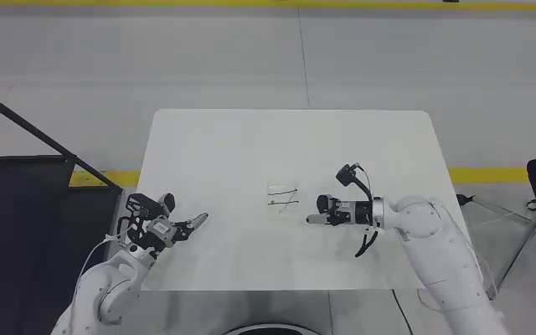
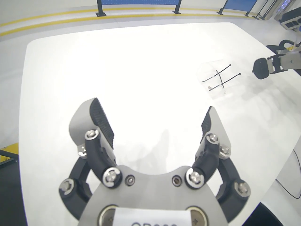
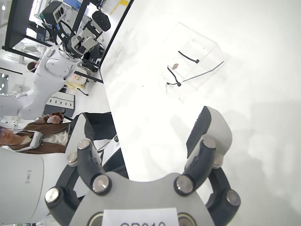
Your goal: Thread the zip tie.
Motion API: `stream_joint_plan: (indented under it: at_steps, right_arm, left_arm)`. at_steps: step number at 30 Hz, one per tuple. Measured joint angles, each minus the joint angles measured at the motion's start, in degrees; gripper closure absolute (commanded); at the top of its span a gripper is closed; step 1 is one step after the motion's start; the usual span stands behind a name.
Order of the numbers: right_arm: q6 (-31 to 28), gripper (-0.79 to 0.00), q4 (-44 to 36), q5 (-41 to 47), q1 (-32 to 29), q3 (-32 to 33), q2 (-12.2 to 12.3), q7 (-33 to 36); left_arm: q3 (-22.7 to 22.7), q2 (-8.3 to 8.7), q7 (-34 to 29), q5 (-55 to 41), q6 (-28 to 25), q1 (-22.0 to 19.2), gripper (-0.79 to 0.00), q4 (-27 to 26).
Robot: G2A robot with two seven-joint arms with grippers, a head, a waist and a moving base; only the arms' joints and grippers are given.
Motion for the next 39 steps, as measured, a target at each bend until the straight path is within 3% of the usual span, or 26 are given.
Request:
stream_joint_plan:
  at_steps: [12,16,21,27,30,32,35,37,39]
  right_arm:
    - [2.0,-0.785,1.1,0.5,0.8,-0.7,-0.2,-0.4]
    - [5.7,-0.785,-0.6,-1.0,0.0,-1.4,-0.2,-4.1]
    - [11.4,-0.785,0.4,-0.5,2.4,-3.8,-0.7,-2.5]
    - [15.1,-0.785,3.6,0.0,6.1,-6.9,-1.7,-1.9]
    - [16.0,-0.625,4.9,-0.3,7.2,-8.0,-2.0,-2.4]
    - [16.6,-0.594,5.6,-0.5,7.8,-8.6,-2.2,-2.5]
    - [17.5,-0.437,6.6,-0.7,8.7,-9.4,-2.4,-2.2]
    - [18.0,-0.382,7.2,-0.9,9.1,-9.9,-2.5,-2.5]
    - [18.4,-0.376,7.7,-0.9,9.4,-10.2,-2.7,-2.6]
  left_arm:
    - [0.0,0.05,-0.5,-0.6,-0.9,0.1,-0.785,0.0]
    - [-0.3,0.07,-3.1,-5.5,-1.5,-0.1,-0.785,0.0]
    - [-0.7,0.23,-6.8,-9.7,-2.2,-0.7,-0.785,0.1]
    - [-0.7,0.26,-7.2,-9.7,-2.3,-0.7,-0.785,0.0]
    - [-0.7,0.26,-7.2,-9.7,-2.3,-0.7,-0.785,0.0]
    - [-0.7,0.26,-7.2,-9.7,-2.2,-0.7,-0.785,0.0]
    - [-0.7,0.25,-7.2,-9.7,-2.2,-0.7,-0.785,0.0]
    - [-0.7,0.25,-7.2,-9.7,-2.2,-0.7,-0.785,0.0]
    - [-0.7,0.25,-7.2,-9.7,-2.2,-0.7,-0.785,0.0]
